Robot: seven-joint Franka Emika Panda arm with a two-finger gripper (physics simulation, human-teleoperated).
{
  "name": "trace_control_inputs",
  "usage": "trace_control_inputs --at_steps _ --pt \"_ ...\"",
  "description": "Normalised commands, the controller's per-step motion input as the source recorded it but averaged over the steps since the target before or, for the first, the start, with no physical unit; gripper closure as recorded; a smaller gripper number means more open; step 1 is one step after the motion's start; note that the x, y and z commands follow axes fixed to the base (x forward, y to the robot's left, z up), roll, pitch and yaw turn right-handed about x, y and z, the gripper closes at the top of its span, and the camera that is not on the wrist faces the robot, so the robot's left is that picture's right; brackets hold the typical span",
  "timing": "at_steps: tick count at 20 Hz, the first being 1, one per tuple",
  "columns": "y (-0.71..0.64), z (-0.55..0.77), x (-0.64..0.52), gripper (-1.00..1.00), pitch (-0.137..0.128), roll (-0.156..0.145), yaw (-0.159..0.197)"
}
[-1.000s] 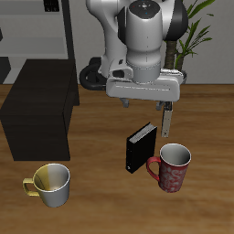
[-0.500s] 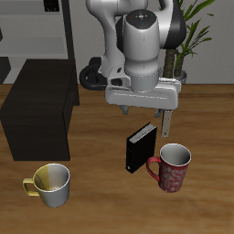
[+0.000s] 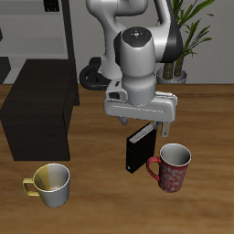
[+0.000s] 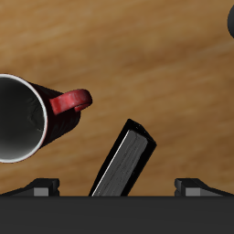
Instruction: Place the black book in the top region of the shelf
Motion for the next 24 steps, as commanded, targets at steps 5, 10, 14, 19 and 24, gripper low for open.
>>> trace_control_inputs --at_steps 5,10,14,19,24 --pt "-0.07 -0.37 0.07 -1.00 0.051 -0.015 -0.024" --pt "-0.10 -0.32 0.04 -1.00 0.055 -0.013 -0.018" --pt "-0.10 -0.26 0.01 1.00 0.046 -0.005 -0.031" --pt "-0.10 -0.04 -0.02 1.00 0.016 -0.011 -0.018" --pt "-0.05 0.14 -0.04 1.00 -0.015 0.002 0.001"
